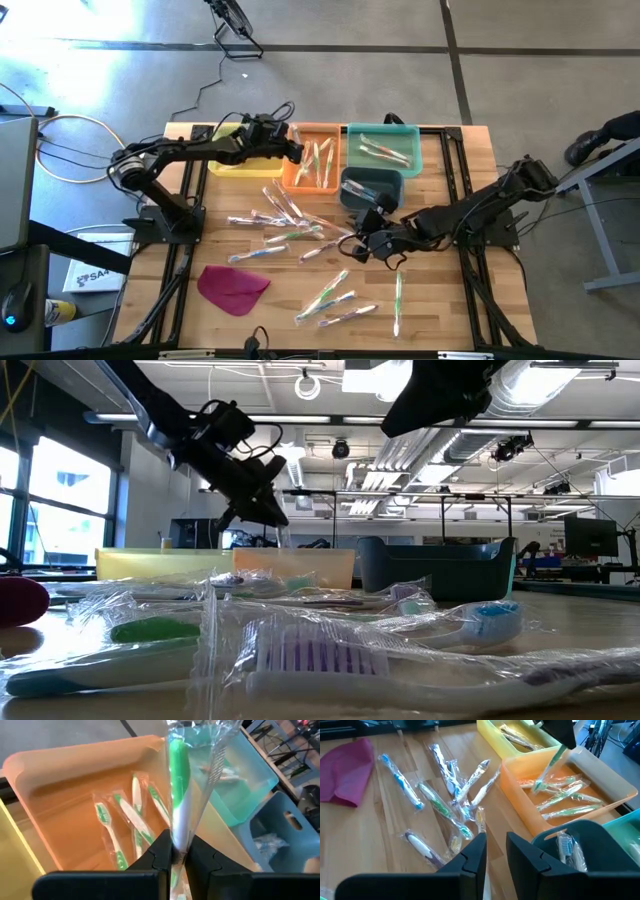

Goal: Pick & Place Toothbrushes
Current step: Put the green toothbrush into the orange bin

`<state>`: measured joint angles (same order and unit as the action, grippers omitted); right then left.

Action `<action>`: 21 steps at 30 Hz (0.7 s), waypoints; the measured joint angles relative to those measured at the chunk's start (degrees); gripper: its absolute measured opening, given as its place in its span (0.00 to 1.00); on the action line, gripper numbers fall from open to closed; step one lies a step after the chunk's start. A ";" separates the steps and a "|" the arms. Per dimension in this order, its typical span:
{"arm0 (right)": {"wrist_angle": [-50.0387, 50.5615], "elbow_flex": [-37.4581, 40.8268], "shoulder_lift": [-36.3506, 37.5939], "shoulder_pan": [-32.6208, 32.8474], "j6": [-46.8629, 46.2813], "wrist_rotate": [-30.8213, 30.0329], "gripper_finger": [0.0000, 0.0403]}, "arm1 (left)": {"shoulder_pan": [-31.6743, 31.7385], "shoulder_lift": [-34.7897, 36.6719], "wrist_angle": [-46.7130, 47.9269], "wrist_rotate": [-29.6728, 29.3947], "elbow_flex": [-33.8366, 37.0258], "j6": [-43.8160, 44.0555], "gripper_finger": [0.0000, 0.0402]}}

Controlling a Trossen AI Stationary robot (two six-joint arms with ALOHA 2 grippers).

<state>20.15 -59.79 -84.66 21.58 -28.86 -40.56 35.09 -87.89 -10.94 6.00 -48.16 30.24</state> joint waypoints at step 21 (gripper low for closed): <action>-0.41 0.00 0.00 0.00 0.00 0.00 0.16 | -2.76 -1.21 1.71 -2.39 0.04 1.51 0.07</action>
<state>19.74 -59.79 -84.66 21.58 -28.87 -40.56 32.33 -89.10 -9.22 3.61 -48.12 31.75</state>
